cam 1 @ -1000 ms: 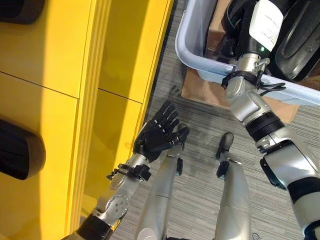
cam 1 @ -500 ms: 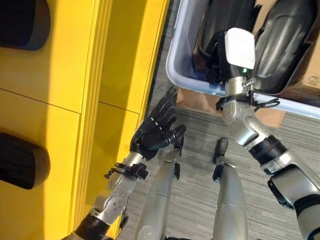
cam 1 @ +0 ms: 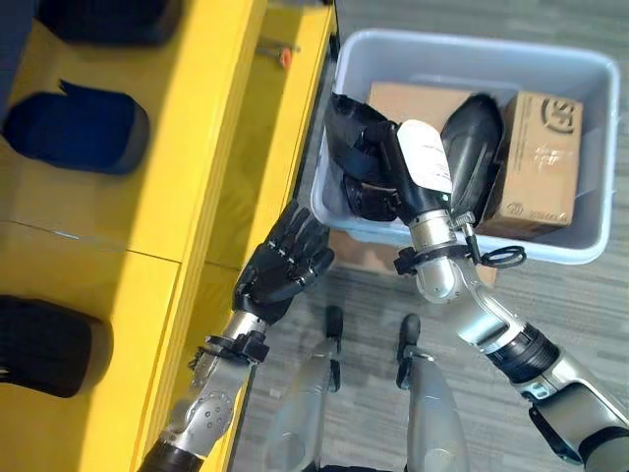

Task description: Move parts from the plastic box to the shelf.

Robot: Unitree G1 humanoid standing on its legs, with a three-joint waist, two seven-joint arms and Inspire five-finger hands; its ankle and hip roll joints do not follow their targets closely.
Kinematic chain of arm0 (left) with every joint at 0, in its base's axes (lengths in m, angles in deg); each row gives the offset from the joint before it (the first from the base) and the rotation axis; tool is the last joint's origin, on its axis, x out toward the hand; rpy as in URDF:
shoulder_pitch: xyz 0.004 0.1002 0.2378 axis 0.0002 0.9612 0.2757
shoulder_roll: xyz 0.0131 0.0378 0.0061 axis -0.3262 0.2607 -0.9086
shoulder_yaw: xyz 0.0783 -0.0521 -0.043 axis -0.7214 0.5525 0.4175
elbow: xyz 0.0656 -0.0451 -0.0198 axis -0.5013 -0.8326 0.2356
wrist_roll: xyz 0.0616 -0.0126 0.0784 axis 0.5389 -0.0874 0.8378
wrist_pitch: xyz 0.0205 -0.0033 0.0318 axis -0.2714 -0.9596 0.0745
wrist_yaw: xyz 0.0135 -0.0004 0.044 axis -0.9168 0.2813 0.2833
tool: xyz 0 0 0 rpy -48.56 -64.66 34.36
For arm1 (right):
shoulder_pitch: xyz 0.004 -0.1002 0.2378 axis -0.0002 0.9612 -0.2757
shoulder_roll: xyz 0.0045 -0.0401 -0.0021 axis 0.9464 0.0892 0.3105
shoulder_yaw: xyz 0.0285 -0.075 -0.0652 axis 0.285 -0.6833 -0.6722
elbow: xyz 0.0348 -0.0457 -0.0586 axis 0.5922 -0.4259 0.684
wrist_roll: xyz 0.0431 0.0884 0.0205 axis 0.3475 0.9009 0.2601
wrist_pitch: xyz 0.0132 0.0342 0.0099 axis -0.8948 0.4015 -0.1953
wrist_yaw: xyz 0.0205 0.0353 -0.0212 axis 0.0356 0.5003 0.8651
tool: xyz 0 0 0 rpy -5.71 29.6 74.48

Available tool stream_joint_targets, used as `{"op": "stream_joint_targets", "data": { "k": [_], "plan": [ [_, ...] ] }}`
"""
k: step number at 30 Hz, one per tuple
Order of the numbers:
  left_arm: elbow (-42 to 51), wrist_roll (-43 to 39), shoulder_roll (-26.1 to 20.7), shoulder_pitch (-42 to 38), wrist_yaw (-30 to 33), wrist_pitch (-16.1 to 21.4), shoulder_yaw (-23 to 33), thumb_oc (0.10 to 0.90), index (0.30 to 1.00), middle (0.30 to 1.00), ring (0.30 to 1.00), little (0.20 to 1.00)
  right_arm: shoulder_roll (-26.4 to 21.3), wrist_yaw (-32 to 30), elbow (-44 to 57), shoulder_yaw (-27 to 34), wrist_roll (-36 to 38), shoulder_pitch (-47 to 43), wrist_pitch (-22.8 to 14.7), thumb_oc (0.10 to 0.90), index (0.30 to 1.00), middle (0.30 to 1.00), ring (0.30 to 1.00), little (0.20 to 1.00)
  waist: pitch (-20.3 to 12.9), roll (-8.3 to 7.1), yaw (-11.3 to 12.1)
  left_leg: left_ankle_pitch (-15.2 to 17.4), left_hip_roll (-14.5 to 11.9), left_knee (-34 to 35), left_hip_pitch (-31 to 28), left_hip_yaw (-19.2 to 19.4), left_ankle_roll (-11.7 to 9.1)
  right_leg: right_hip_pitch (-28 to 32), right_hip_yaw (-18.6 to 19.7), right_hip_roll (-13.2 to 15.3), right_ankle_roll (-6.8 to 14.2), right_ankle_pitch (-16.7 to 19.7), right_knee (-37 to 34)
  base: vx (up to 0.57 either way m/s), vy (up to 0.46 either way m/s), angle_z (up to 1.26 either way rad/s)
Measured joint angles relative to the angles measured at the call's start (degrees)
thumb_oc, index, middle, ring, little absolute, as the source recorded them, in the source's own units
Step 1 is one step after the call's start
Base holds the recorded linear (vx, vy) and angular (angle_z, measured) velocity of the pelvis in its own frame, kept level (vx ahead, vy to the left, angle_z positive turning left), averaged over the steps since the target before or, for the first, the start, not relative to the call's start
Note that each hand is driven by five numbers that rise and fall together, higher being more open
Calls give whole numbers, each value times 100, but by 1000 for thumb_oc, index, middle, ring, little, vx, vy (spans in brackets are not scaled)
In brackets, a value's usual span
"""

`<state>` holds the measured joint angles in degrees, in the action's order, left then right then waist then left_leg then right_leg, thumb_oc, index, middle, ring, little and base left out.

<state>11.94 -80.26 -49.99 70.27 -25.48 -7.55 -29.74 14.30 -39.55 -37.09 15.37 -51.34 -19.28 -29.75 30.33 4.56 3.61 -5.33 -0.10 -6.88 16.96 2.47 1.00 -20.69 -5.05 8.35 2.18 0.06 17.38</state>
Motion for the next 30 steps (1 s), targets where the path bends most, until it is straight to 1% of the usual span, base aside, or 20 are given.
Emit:
{"op": "stream_joint_targets", "data": {
  "k": [3,4,8,10,14,16,18,19,20,22,23,24,26,28,29,30],
  "plan": [
    [13,98,2,-15,-147,-5,46,900,1000,1000,1000,1000,-18,-9,237,195,17,1,-81,400,300,300,300,300,-7,-8,-41,-8,-10,116,-208,1,-4,226,4,-28,17,22,-152,65,-17,-3],
    [26,104,3,-15,-172,-11,42,900,1000,1000,1000,1000,-22,-12,318,303,19,1,-93,400,300,300,300,300,-7,-8,-39,-7,-17,134,-274,3,-2,317,-1,-37,-6,66,-213,71,3,-2],
    [21,263,17,-31,-171,-18,29,900,1000,1000,1000,1000,-56,-24,406,433,197,51,-20,400,300,300,300,300,-12,-12,-64,13,-57,222,-580,23,33,698,-1,-102,30,157,-464,76,11,-5],
    [23,277,16,-20,-210,-14,36,900,1000,1000,1000,1000,-63,-39,412,598,301,293,-1,400,300,300,300,300,-23,-22,-74,22,-85,319,-855,21,-10,1009,-21,-142,27,165,-647,37,17,-2],
    [28,323,30,-11,-297,-15,48,900,1000,1000,1000,1000,-150,-161,429,754,541,500,17,400,300,300,300,300,-26,-27,-107,68,-94,338,-982,30,-22,1169,-18,-160,30,172,-758,32,47,-2],
    [29,458,32,24,-326,-22,60,900,1000,1000,1000,1000,-153,-255,442,964,745,747,14,400,300,300,300,300,-32,-36,-189,80,-89,389,-1139,37,-17,1348,-19,-163,35,175,-861,51,148,-2],
    [36,488,41,57,-447,-134,60,900,1000,1000,1000,1000,-158,-275,619,1241,917,1120,-57,400,300,300,300,300,-36,-46,-192,83,-86,501,-1391,46,-21,1589,-15,-171,57,191,-968,7,178,-4],
    [39,497,40,197,-630,-151,92,900,1000,1000,1000,1000,-162,-415,803,1315,923,1345,-173,400,300,300,300,300,-104,-127,-269,113,-86,544,-1510,51,-19,1725,4,-177,60,189,-1061,-63,245,-4],
    [38,559,38,198,-681,-202,92,900,1000,1000,1000,1000,-164,-436,912,1357,922,1374,-215,400,300,300,300,300,-132,-167,-331,123,-79,544,-1510,56,-19,1731,9,-174,64,195,-1079,-85,286,-5],
    [20,937,-5,66,-917,-450,23,900,1000,1000,1000,1000,-223,-480,1144,1551,910,1393,-363,400,300,300,300,300,-177,-221,-368,124,-68,542,-1522,113,-13,1739,60,-165,89,243,-1118,-111,324,-14],
    [-3,1110,-17,2,-1043,-521,-99,900,1000,1000,1000,1000,-229,-517,1231,1639,905,1397,-408,400,300,300,300,300,-231,-244,-385,140,-49,539,-1554,182,9,1738,122,-149,110,278,-1141,-103,306,-23],
    [-12,1186,-21,-27,-1088,-549,-178,900,1000,1000,1000,1000,-227,-524,1269,1673,904,1397,-415,400,300,300,300,300,-265,-233,-363,147,-52,544,-1559,202,18,1743,143,-151,116,278,-1145,-54,188,-18],
    [-39,1366,-31,-117,-1301,-714,-532,900,1000,1000,1000,1000,-232,-598,1317,1716,901,1457,-497,400,300,300,300,300,-530,-254,-516,180,44,562,-1538,211,63,1748,191,-76,196,336,-1252,-132,301,-10],
    [-157,1531,-37,-237,-1359,-722,-868,900,1000,1000,1000,1000,-197,-621,1308,1713,896,1583,-532,400,300,300,300,300,-756,-233,-566,182,147,633,-1606,295,128,1762,343,2,272,437,-1364,-226,264,-25],
    [-185,1570,-38,-246,-1387,-722,-908,900,1000,1000,1000,1000,-195,-621,1300,1691,896,1598,-532,400,300,300,300,300,-815,-235,-592,196,165,644,-1612,340,153,1764,395,21,275,458,-1414,-199,147,-28],
    [-237,1568,-34,-237,-1406,-723,-932,900,1000,1000,1000,1000,-186,-621,1298,1693,893,1694,-554,400,300,300,300,300,-935,-244,-651,186,237,672,-1610,392,197,1781,457,32,322,570,-1555,-215,121,-26]
  ]
}}
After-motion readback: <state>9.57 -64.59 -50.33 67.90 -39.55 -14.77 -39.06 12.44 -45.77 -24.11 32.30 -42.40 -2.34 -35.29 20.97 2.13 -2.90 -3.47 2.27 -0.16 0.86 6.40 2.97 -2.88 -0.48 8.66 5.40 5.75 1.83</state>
